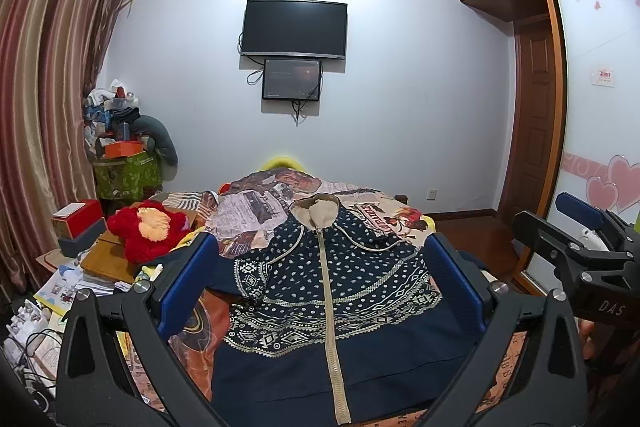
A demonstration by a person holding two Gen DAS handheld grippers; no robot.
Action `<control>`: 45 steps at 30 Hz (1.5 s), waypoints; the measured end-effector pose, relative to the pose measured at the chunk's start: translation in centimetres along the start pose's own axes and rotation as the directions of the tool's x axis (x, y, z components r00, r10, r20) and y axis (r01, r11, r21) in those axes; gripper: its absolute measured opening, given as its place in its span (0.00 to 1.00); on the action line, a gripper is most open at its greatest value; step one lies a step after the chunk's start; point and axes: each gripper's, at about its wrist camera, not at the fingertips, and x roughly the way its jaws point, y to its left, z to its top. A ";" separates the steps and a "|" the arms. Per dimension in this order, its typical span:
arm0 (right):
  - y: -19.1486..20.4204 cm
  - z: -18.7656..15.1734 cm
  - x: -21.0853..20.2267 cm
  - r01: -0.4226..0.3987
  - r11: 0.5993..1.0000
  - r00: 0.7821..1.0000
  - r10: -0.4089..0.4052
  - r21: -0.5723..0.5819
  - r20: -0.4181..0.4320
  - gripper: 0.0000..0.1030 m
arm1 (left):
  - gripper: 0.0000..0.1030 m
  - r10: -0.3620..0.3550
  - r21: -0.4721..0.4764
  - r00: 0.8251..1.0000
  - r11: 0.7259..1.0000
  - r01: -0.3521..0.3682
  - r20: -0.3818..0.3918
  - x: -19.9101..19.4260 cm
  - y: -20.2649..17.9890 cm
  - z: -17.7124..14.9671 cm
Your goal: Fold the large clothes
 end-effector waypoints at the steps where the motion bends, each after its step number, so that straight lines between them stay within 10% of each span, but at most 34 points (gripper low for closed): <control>1: 0.0 0.0 0.0 0.000 1.000 1.000 0.000 0.000 0.000 1.00 | 1.00 0.000 0.000 1.000 1.000 0.000 0.000 0.0 0.0 0.0; 29: -0.6 -1.3 3.1 0.004 1.000 0.999 -0.004 -0.005 -0.041 1.00 | 1.00 0.009 -0.024 0.999 1.000 -0.010 -0.050 2.8 1.8 -0.7; 39: -1.8 -1.7 10.8 -0.008 1.000 0.992 0.011 0.025 -0.125 1.00 | 1.00 0.108 -0.018 0.988 0.994 -0.110 -0.108 10.3 7.1 -0.7; 45: -3.6 -1.9 17.7 -0.004 0.998 0.980 0.015 0.056 -0.196 1.00 | 1.00 0.191 -0.013 0.950 0.980 -0.200 -0.249 17.8 12.8 -1.6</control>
